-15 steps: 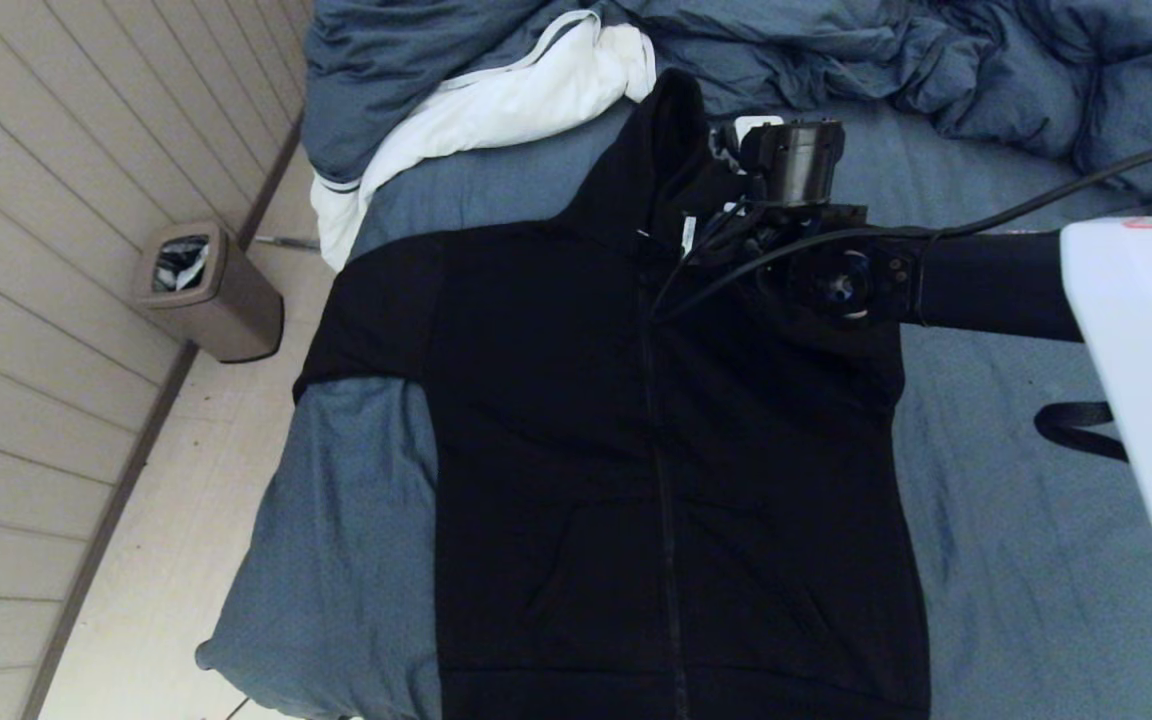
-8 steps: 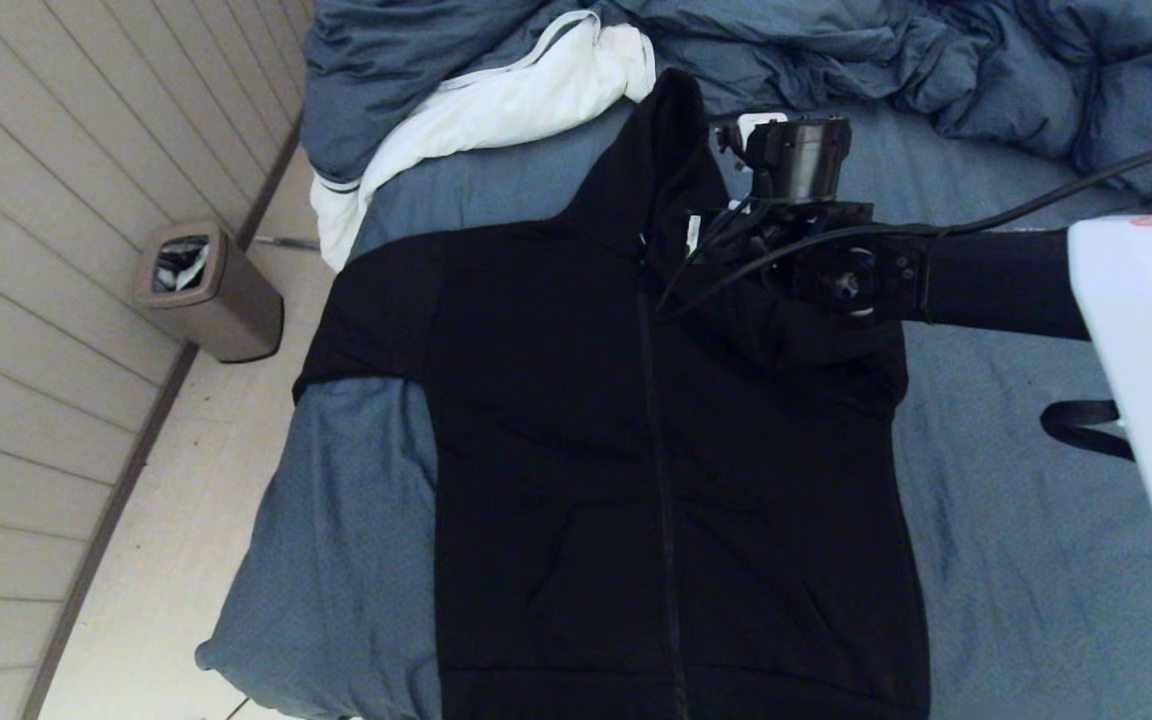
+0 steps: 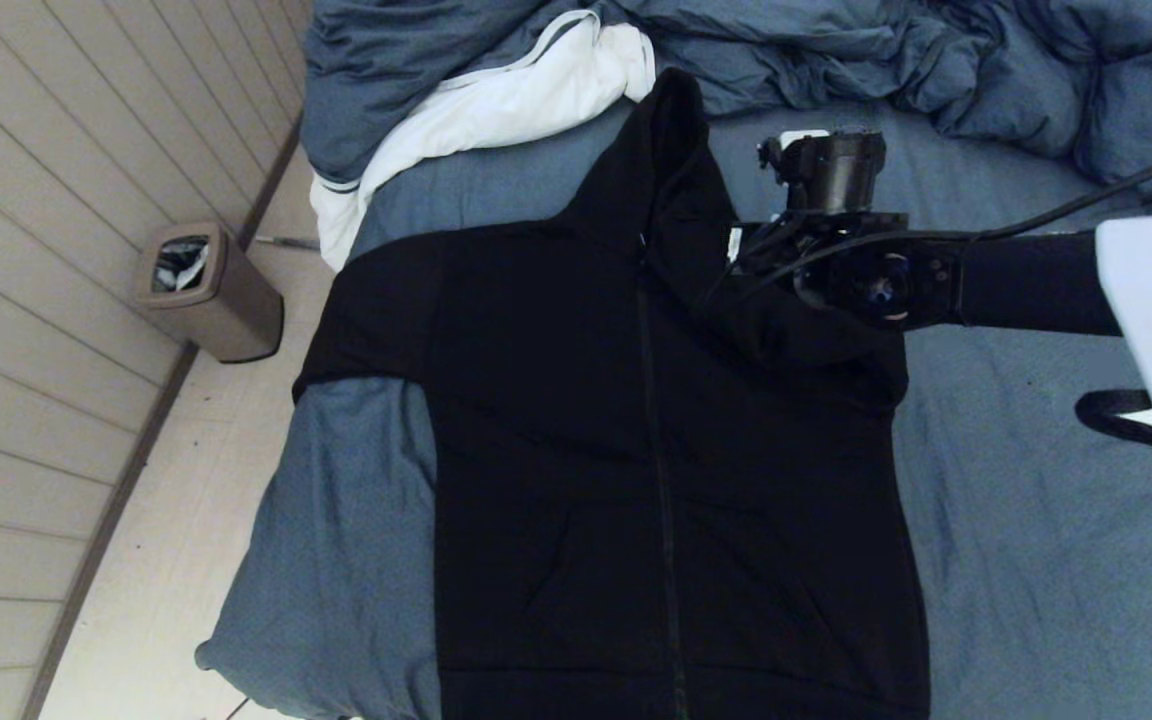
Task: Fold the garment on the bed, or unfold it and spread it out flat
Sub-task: Fold the black sweatshirt
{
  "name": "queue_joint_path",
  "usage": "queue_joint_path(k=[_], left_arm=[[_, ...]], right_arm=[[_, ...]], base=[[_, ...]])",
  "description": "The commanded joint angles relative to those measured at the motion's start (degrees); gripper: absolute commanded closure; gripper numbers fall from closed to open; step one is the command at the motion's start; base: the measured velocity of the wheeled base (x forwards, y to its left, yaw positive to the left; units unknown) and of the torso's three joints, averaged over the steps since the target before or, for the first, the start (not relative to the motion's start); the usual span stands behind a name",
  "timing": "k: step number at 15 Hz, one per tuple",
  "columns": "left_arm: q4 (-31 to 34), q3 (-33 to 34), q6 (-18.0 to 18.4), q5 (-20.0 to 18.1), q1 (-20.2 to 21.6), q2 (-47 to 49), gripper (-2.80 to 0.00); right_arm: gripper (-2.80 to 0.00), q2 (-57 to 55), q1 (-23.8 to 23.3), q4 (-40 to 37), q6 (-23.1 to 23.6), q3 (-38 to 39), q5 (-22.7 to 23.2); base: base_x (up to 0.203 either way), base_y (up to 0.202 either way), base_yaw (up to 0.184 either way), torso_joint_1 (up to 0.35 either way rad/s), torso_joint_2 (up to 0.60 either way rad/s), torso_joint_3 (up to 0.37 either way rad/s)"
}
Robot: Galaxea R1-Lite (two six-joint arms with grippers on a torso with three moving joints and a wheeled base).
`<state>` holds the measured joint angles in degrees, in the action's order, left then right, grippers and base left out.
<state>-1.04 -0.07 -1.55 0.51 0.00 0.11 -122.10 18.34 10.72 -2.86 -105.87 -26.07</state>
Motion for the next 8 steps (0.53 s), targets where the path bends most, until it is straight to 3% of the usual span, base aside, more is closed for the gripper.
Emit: queue_joint_path(k=[1, 8], left_arm=[[0.0, -0.1, 0.0, 0.0, 0.0, 0.0, 0.0], [0.0, 0.0, 0.1, -0.1, 0.0, 0.0, 0.0]], right_arm=[[0.0, 1.9, -0.5, 0.2, 0.0, 4.4, 0.1], [0.0, -3.7, -1.3, 4.7, -2.1, 0.1, 4.2]], base=[[0.0, 0.0, 0.0, 0.0, 0.0, 0.0], [0.0, 0.0, 0.0, 0.0, 0.0, 0.0]])
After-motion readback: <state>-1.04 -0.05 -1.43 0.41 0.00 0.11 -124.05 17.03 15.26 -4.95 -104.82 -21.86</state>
